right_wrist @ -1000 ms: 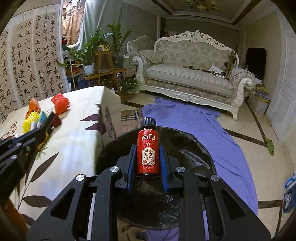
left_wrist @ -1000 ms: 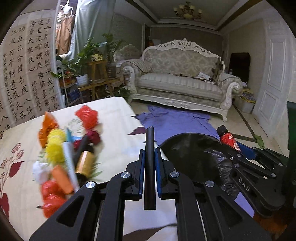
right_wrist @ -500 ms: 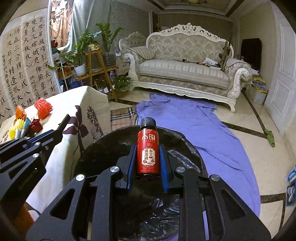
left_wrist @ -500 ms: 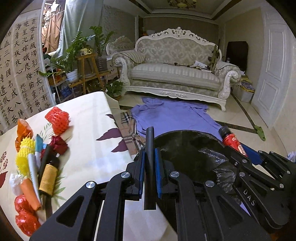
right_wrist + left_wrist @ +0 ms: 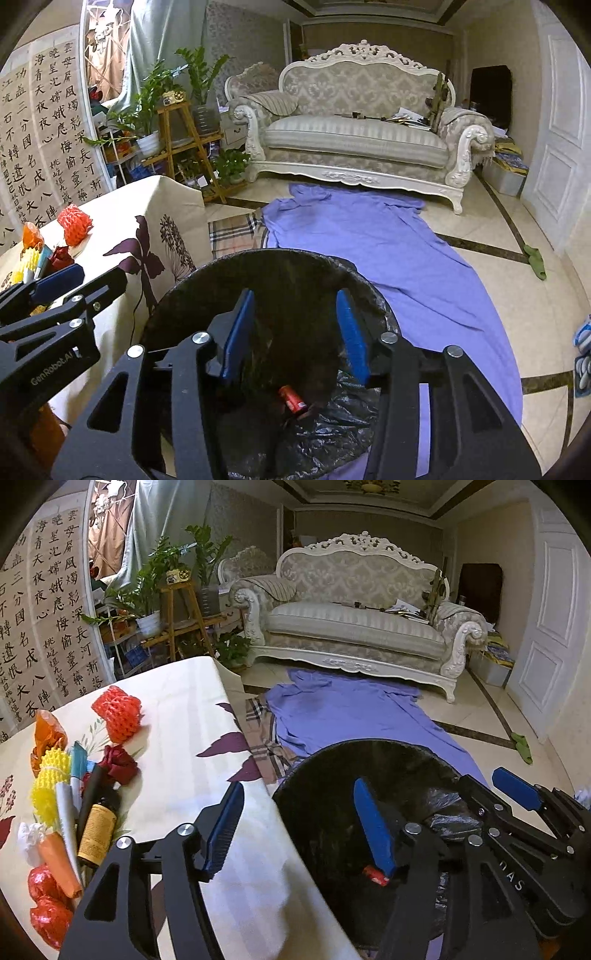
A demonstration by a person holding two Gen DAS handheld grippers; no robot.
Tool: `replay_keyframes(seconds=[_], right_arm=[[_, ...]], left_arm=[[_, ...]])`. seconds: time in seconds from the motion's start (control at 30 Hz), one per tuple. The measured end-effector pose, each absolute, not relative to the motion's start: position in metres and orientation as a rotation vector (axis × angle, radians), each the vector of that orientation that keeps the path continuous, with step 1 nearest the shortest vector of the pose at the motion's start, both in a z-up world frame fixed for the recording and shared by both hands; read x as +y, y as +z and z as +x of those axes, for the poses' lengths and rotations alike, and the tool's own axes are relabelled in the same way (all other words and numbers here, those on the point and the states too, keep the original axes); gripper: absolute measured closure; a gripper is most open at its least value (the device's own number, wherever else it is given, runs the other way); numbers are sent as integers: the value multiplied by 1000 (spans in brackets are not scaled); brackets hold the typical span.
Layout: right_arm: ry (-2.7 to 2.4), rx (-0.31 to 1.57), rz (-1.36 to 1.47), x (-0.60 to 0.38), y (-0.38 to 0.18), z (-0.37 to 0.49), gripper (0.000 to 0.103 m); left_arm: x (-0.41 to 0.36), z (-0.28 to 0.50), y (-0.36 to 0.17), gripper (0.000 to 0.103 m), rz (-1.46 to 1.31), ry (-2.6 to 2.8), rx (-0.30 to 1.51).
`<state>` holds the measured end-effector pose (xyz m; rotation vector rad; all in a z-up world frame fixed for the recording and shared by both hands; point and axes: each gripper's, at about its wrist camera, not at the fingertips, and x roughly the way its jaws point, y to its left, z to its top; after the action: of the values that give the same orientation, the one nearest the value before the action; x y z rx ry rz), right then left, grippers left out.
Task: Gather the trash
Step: 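Carry the red bottle over the black bin and open the right gripper, then move both tools back over the table toward the red plastic bags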
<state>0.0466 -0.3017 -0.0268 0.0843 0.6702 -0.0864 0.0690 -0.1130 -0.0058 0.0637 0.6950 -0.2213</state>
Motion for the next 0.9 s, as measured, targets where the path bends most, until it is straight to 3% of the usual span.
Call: replay_keyframes(seconds=[0.13, 0.33, 0.5, 0.9], right_arm=[[-93, 666, 81, -301, -26, 44, 52], [-113, 662, 86, -305, -25, 35, 51], [-131, 669, 97, -310, -25, 31, 51], [-143, 669, 114, -317, -26, 27, 50]], left_arm=[[-110, 66, -5, 39, 61, -229, 687], [-112, 66, -6, 38, 65, -249, 694], [-109, 64, -4, 30, 55, -258, 686], [-110, 62, -4, 28, 59, -260, 691]])
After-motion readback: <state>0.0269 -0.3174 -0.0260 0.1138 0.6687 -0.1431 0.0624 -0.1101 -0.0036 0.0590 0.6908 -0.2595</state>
